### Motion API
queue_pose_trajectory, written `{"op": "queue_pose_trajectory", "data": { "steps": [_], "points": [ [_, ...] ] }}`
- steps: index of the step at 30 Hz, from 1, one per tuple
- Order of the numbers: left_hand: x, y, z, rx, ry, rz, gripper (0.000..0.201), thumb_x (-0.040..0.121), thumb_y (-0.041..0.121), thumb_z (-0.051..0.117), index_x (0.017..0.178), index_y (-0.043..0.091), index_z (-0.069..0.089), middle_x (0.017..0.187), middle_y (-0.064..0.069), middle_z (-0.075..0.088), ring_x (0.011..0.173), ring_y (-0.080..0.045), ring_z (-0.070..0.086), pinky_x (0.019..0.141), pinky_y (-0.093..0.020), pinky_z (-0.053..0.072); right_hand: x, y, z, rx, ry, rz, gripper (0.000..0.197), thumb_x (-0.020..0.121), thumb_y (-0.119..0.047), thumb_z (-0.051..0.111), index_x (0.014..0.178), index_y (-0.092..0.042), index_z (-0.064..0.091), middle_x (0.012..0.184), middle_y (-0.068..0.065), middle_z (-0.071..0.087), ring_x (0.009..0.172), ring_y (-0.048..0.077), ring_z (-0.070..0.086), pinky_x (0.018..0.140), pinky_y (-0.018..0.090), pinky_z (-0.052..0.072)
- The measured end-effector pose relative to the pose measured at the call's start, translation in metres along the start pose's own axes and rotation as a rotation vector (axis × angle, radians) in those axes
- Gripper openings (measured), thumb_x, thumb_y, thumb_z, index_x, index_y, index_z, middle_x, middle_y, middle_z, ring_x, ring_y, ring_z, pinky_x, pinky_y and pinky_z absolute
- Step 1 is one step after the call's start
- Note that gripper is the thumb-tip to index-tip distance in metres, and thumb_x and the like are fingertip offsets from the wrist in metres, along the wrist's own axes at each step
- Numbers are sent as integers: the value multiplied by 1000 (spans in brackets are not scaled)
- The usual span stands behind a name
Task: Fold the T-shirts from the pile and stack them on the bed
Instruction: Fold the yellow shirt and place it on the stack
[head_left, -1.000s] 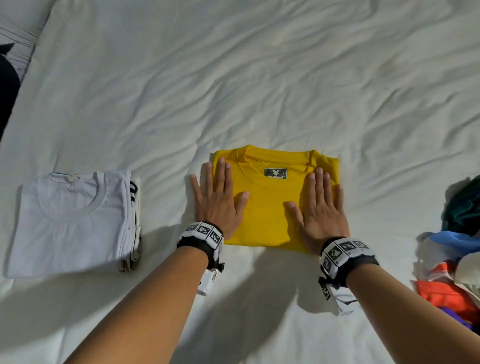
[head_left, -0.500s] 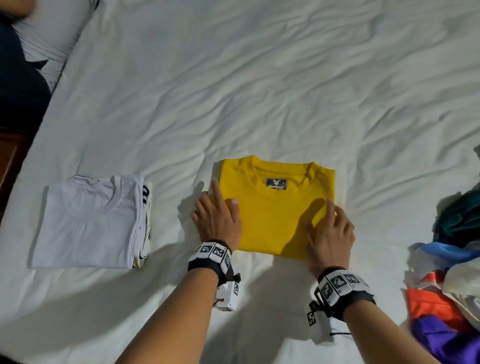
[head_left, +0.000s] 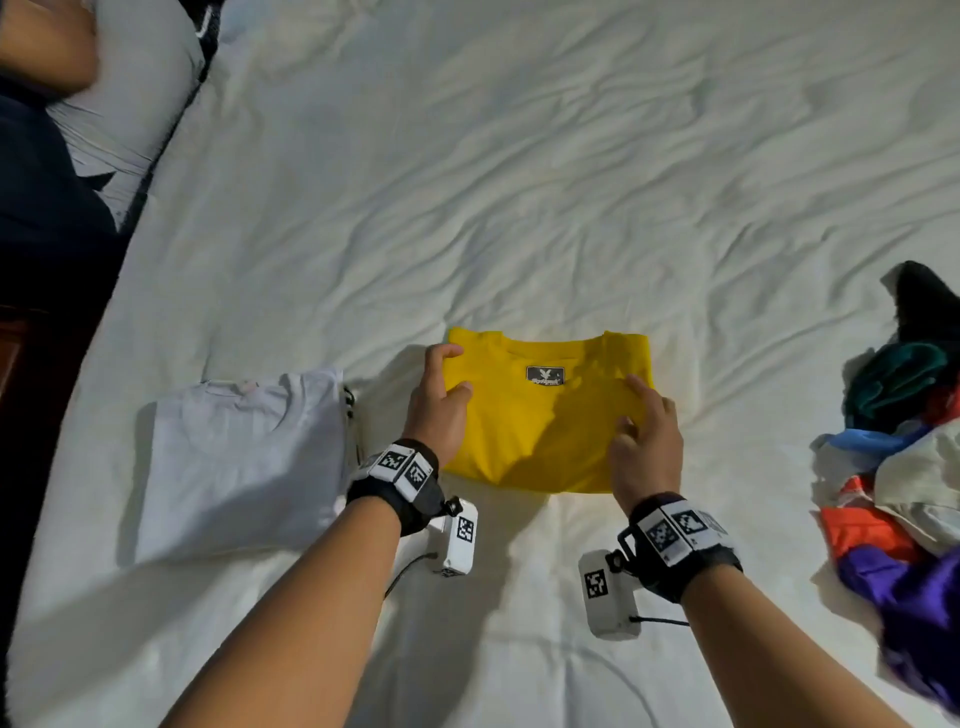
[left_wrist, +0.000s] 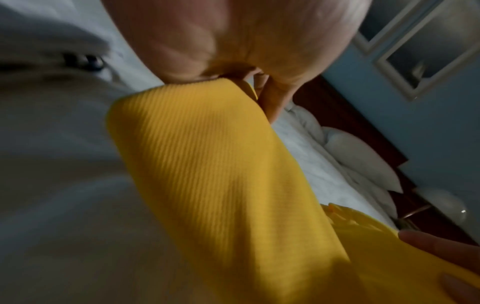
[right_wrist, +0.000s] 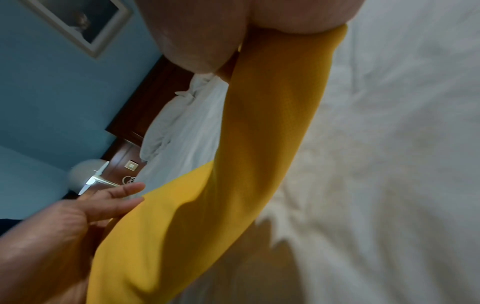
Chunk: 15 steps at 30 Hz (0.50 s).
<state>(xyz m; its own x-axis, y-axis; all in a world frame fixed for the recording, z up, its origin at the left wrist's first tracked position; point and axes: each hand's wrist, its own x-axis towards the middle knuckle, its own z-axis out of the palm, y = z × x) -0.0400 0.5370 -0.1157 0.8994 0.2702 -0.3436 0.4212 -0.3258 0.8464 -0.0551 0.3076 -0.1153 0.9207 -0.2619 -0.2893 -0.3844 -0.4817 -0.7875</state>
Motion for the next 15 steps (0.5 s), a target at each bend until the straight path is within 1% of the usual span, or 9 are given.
{"op": "queue_pose_trajectory", "data": {
  "steps": [1,3,4,6,8,10,13,14,15],
  "points": [
    [-3,-1,-22,-7,0,16,36,97,4,54,128,23,50,105,-1,51,73,7,42,78,-30,35,-11,-14,5,5,0,-11,59,93,6,46,147,-17,49,138,10,49,115,27,53,91,26,36],
    [-10,-4,-68,-19,0,31,37,97,4,55,128,22,51,111,-1,53,80,6,46,83,-27,34,-32,-43,20,14,-11,-29,56,95,4,47,147,-16,50,139,10,50,121,29,52,94,25,34],
    [-13,-8,-93,-28,6,35,37,97,3,54,129,22,51,118,0,54,89,0,51,87,-27,34,-42,-57,31,24,-22,-37,55,96,4,47,147,-16,50,140,10,50,124,28,51,95,24,34],
    [-18,-18,-143,-46,27,47,38,97,3,54,130,22,50,130,1,54,111,-12,51,92,-24,35,-62,-87,57,52,-55,-53,54,97,3,47,147,-17,50,140,9,50,125,26,50,96,23,32],
    [-21,-33,-191,-51,69,63,38,97,4,54,130,23,51,136,2,53,124,-15,48,98,-25,35,-81,-112,90,91,-100,-65,54,97,2,47,147,-19,50,137,5,50,117,20,50,94,22,32],
    [-24,-50,-237,-55,123,61,40,97,2,55,130,24,51,139,3,51,130,-16,45,105,-30,34,-97,-132,126,123,-145,-89,53,98,1,47,147,-20,50,131,-1,50,109,12,46,90,18,33],
    [-27,-81,-295,-84,200,27,40,98,1,55,131,24,51,141,1,50,132,-19,45,109,-35,35,-117,-149,182,187,-204,-116,53,98,2,47,145,-21,52,128,-8,48,111,7,45,83,4,34],
    [-28,-95,-310,-89,219,6,40,99,3,55,132,25,50,142,0,49,132,-20,45,109,-37,36,-122,-151,199,215,-222,-107,53,98,2,48,145,-23,53,129,-9,48,112,8,46,87,4,35],
    [-29,-108,-322,-90,227,-31,40,100,6,56,133,27,48,142,-1,49,132,-21,46,108,-38,37,-127,-149,216,231,-240,-91,54,98,1,49,144,-25,52,130,-9,49,115,9,47,93,11,38]
  ]
}}
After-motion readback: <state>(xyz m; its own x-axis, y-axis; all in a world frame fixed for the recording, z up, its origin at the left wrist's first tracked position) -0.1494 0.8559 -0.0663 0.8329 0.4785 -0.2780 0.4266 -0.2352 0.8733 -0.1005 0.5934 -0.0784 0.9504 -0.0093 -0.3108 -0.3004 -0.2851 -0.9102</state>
